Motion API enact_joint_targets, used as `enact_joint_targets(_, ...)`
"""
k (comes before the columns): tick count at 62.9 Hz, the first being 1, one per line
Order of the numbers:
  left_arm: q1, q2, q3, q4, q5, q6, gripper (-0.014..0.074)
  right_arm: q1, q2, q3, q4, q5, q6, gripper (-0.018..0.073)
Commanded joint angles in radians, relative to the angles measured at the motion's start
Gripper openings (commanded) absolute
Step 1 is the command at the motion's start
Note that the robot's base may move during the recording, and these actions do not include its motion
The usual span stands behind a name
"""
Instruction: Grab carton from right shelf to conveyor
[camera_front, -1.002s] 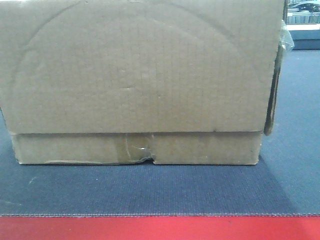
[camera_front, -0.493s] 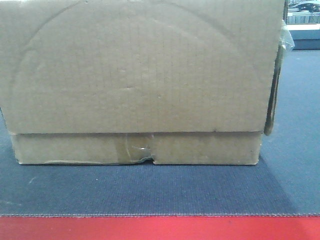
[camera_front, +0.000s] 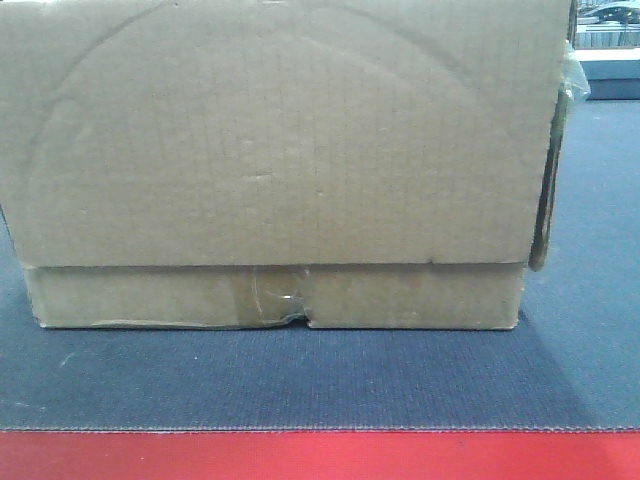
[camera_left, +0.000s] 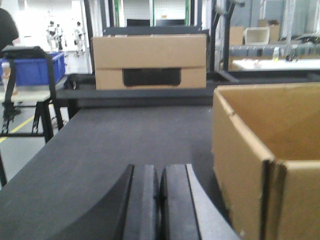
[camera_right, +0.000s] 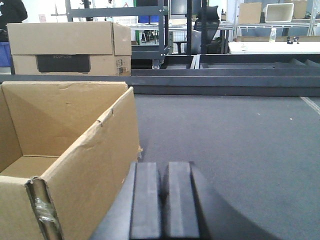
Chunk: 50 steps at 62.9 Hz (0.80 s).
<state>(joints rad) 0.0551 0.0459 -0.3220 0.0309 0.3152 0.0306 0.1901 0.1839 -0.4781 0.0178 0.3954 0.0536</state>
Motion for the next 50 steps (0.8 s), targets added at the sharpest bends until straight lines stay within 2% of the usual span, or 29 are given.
enact_joint_targets(1,0.036,-0.022,0.082,-0.037,-0.063,0.041,0.0015,-0.006,-0.004,0.001,-0.008,-0.030,-0.005,-0.0067)
enact_joint_targets(8,0.061,-0.046,0.218,-0.039,-0.178,0.041,0.0015,-0.006,-0.004,0.001,-0.008,-0.030,-0.005,-0.0067)
enact_joint_targets(16,0.061,-0.046,0.322,-0.041,-0.341,0.041,0.0015,-0.006,-0.006,0.001,-0.008,-0.030,-0.005,-0.0067)
enact_joint_targets(17,0.061,-0.046,0.322,-0.041,-0.285,0.041,0.0015,-0.006,-0.006,0.001,-0.008,-0.030,-0.005,-0.0067)
enact_joint_targets(19,0.061,-0.046,0.322,-0.041,-0.255,0.041,0.0015,-0.006,-0.006,0.001,-0.008,-0.030,-0.005,-0.0067)
enact_joint_targets(50,0.061,-0.046,0.322,-0.041,-0.253,0.041,0.0015,-0.006,-0.006,0.001,-0.008,-0.030,-0.005,-0.0067)
